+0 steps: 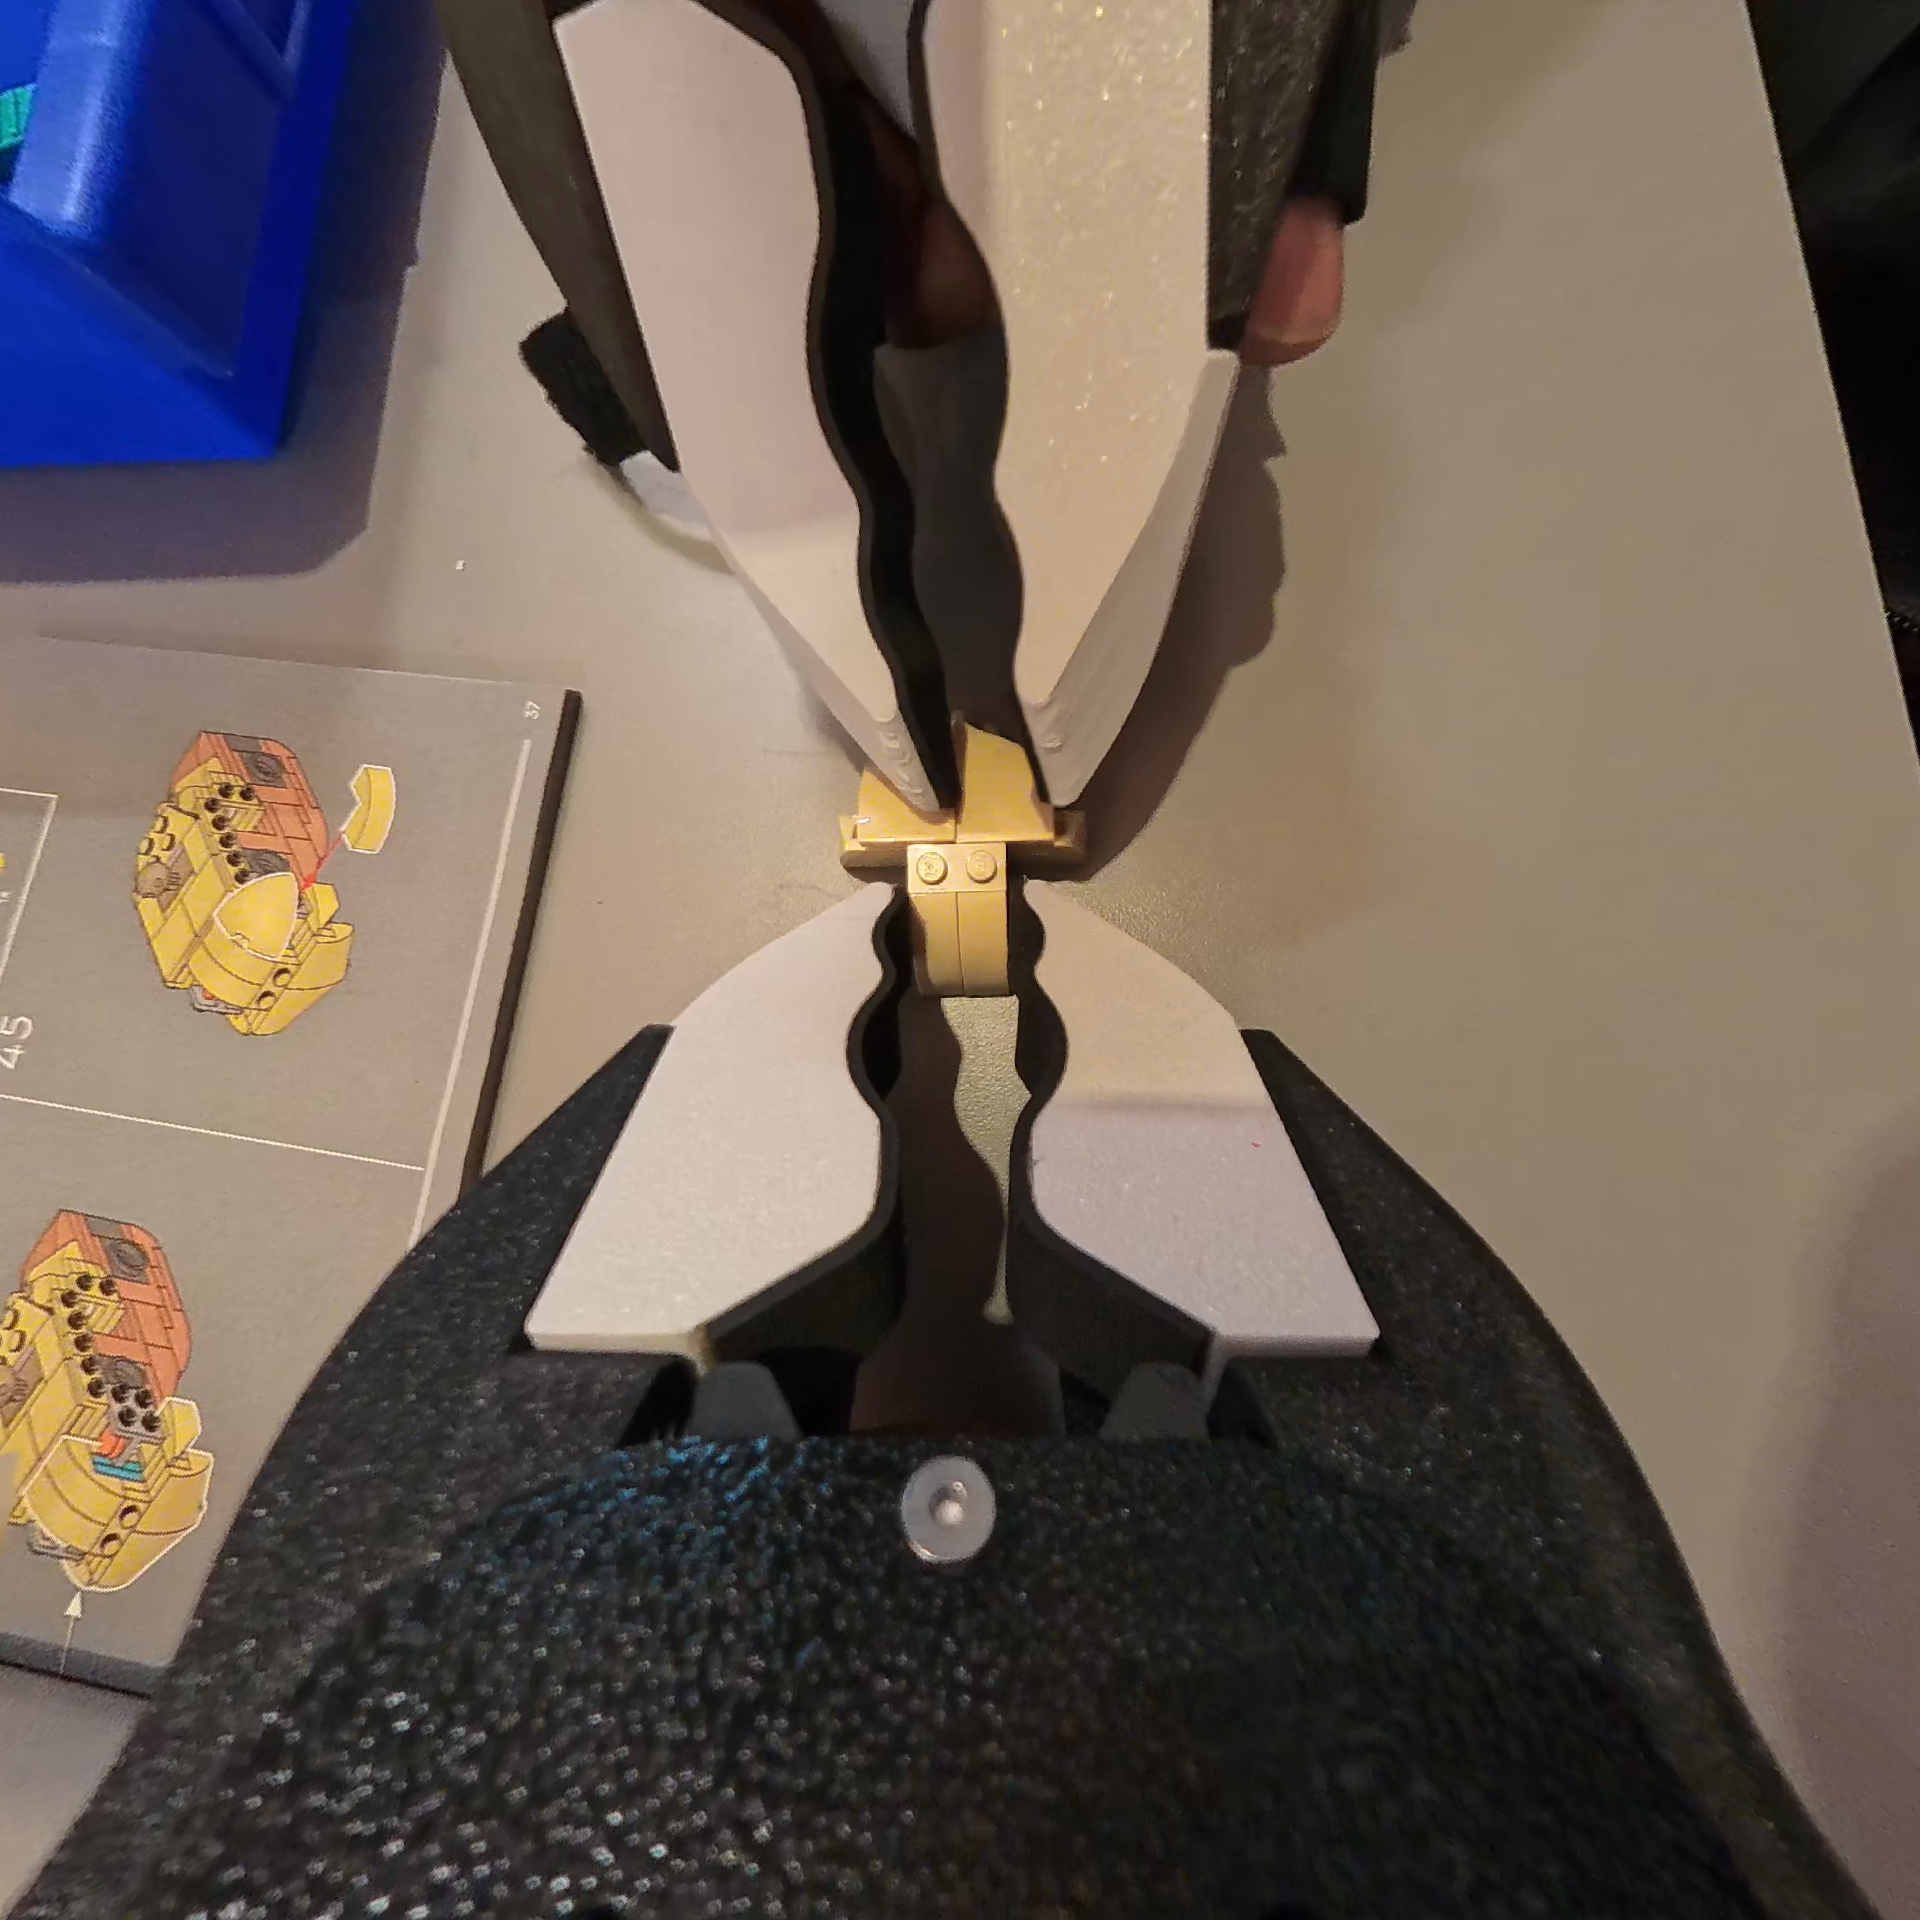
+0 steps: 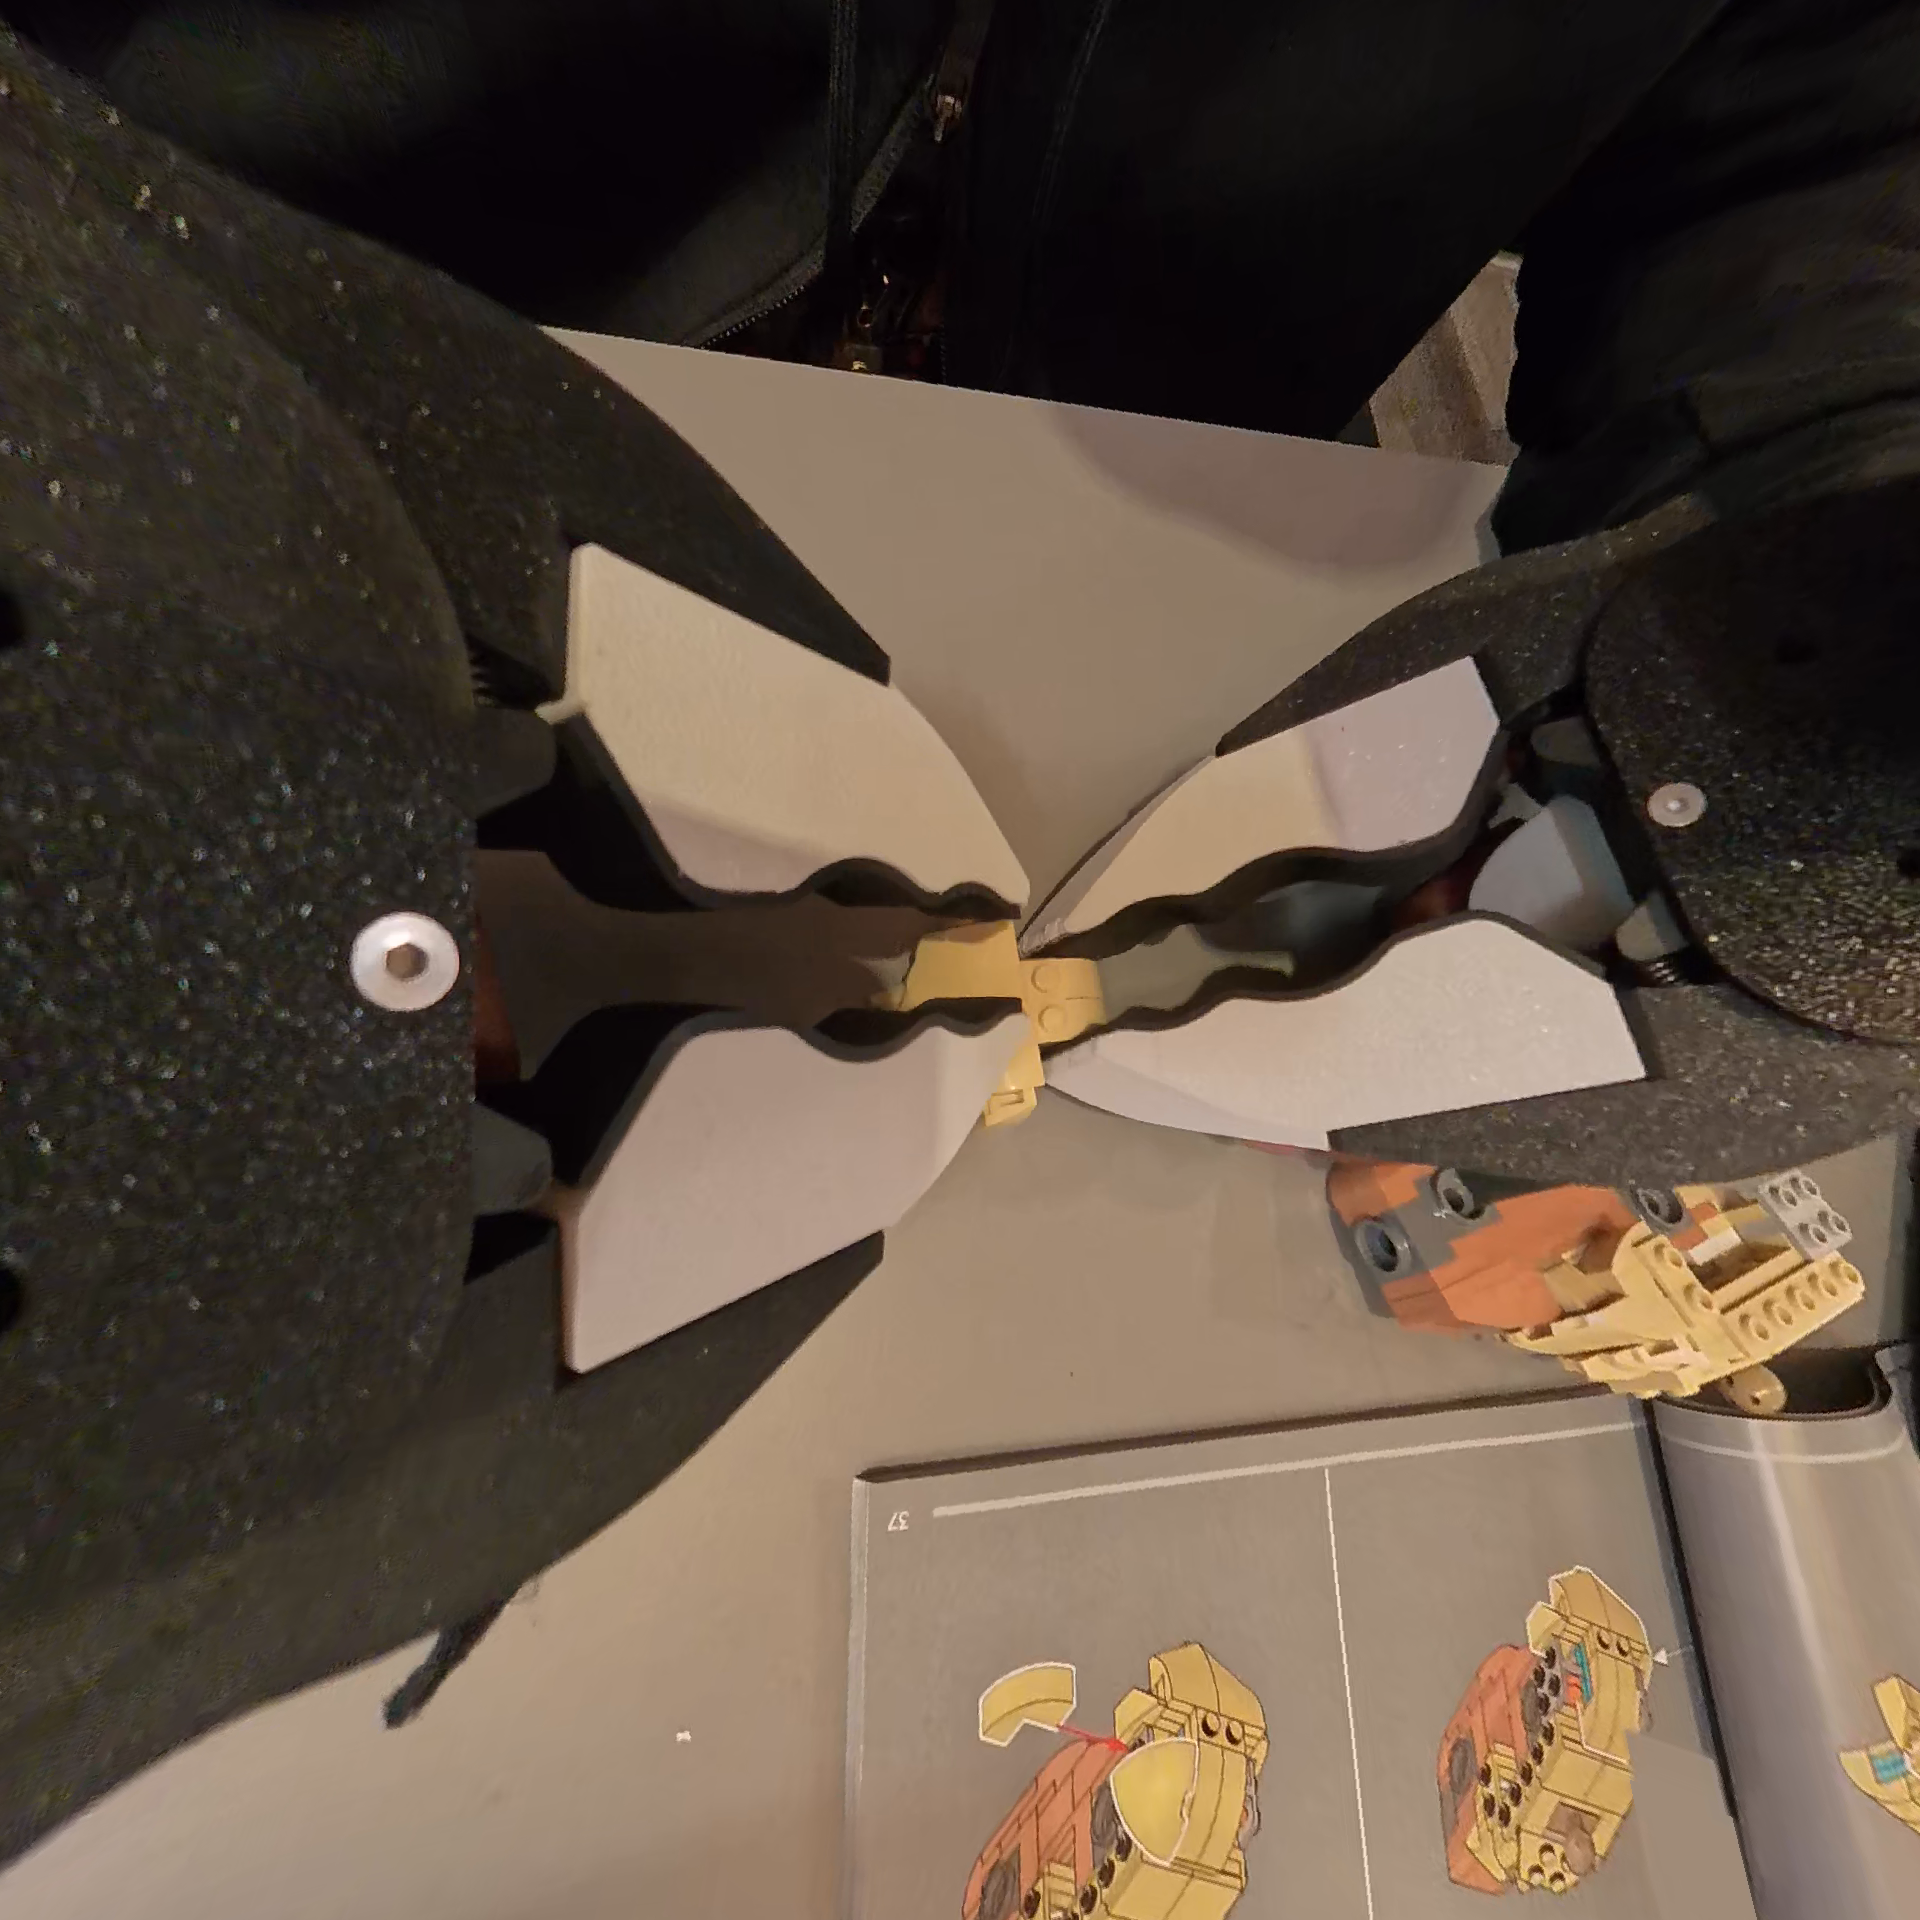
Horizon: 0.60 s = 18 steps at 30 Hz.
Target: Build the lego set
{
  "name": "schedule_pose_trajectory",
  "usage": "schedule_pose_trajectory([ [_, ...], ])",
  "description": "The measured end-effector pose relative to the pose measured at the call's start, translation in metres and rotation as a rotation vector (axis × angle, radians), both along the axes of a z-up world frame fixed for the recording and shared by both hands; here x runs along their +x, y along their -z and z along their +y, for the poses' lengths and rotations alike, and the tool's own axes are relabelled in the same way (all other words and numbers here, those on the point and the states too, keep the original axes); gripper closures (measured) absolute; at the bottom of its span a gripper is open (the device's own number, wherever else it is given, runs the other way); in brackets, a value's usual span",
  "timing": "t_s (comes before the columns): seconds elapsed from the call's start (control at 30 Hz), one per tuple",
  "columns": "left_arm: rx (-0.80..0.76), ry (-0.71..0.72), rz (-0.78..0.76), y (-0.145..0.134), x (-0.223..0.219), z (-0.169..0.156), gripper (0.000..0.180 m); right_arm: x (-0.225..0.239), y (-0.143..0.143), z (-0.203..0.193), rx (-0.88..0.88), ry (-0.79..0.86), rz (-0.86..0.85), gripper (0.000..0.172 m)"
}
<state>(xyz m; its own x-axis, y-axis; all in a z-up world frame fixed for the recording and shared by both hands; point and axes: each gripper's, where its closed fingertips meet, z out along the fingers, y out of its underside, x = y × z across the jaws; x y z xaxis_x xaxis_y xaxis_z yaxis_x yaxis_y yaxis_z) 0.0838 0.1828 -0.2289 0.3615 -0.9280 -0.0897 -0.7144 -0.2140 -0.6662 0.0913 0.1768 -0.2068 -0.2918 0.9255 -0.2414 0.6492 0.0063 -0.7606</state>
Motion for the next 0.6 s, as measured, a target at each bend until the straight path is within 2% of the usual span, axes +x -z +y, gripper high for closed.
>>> schedule_pose_trajectory([
  [0.2,-0.001,0.002,-0.009,0.0,0.0,0.0,0.164,0.001,0.0,-0.001,0.009,-0.01,0.003,0.154],
  [0.37,-0.012,-0.008,-0.038,0.0,-0.002,0.001,0.164,0.005,-0.011,0.007,0.123,-0.039,0.1,0.146],
  [0.47,-0.03,-0.018,-0.067,-0.002,-0.005,0.002,0.164,0.01,-0.018,0.018,0.3,-0.07,0.207,0.142],
  [0.6,-0.058,-0.03,-0.149,-0.014,-0.008,0.003,0.164,0.019,-0.011,0.042,0.691,-0.13,0.295,0.133],
])
